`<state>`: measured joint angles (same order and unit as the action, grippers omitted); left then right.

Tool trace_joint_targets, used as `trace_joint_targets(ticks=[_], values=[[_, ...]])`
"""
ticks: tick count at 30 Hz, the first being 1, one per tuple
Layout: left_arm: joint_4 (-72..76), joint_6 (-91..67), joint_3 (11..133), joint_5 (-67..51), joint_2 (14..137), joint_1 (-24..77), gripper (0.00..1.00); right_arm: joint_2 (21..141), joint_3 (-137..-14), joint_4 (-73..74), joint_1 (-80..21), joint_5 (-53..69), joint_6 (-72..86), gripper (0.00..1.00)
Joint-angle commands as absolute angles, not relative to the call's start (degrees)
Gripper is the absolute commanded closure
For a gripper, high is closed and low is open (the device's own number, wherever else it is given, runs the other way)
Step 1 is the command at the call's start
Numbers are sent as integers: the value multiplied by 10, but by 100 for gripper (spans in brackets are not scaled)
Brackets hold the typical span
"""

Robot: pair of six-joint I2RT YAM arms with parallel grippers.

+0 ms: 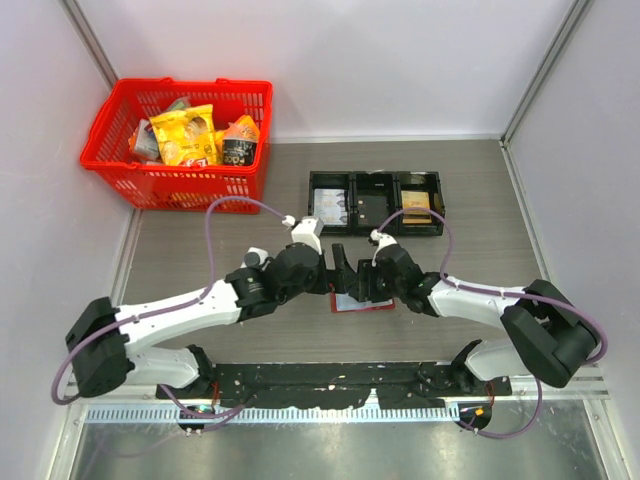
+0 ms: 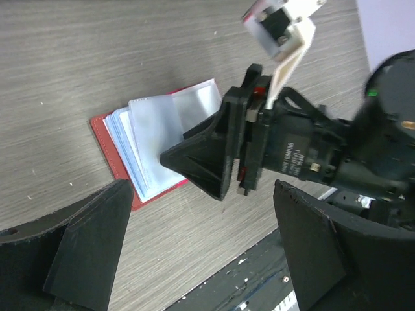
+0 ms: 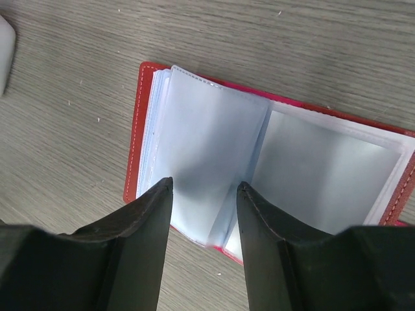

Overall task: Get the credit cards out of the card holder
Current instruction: Remove the credit card from the card holder.

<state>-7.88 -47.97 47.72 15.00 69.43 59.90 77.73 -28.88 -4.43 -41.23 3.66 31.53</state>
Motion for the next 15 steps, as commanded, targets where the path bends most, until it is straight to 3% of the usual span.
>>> trace_joint_targets(ticks=[1, 5, 15], values=[[-40, -548, 508, 133, 753, 578, 8, 775, -265, -53, -401, 66, 323, 51], [-6, -573, 508, 77, 799, 541, 17, 778, -258, -58, -394, 74, 323, 51], [-4, -572, 536, 44, 881, 502, 28, 796, -250, -66, -373, 93, 330, 62]])
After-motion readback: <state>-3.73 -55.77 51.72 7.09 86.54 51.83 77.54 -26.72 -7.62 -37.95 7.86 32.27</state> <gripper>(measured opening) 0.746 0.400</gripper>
